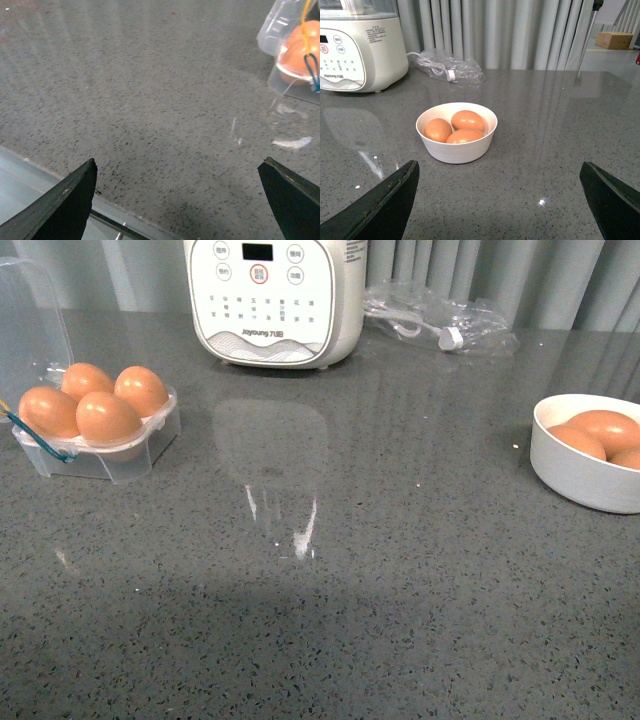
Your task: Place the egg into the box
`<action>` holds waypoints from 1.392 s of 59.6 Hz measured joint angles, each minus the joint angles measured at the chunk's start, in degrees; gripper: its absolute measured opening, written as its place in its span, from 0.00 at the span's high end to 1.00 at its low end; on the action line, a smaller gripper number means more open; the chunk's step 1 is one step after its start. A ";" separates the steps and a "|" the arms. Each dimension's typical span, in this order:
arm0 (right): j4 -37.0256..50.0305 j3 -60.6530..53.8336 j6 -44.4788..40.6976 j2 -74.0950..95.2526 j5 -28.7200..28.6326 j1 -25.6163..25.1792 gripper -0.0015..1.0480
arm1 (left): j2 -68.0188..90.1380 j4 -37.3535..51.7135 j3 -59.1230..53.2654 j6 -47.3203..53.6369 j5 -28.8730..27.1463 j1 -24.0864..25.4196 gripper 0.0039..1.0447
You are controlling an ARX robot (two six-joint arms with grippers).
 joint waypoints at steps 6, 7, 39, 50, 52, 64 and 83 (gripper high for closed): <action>0.00 0.00 0.00 0.00 0.00 0.00 0.07 | 2.84 4.57 0.15 1.49 4.44 3.37 0.06; 0.00 0.00 0.00 0.00 0.00 0.00 0.07 | 3.89 5.95 0.31 1.97 5.70 4.50 0.06; 0.00 0.00 0.00 0.00 0.00 0.00 0.07 | 48.35 34.45 20.79 7.39 32.57 24.26 0.06; 0.00 0.00 0.00 0.00 0.00 0.00 0.07 | 58.23 36.52 27.65 8.22 32.89 23.76 0.06; 0.00 0.00 0.00 0.00 0.00 0.00 0.07 | 59.71 36.52 28.89 8.24 32.92 23.69 0.06; 0.00 0.00 0.00 0.00 0.00 0.00 0.07 | 68.46 36.33 36.41 8.81 32.94 22.51 0.06; 0.00 0.00 0.00 0.00 0.02 0.00 0.07 | 72.13 36.26 38.91 10.21 31.28 19.21 0.06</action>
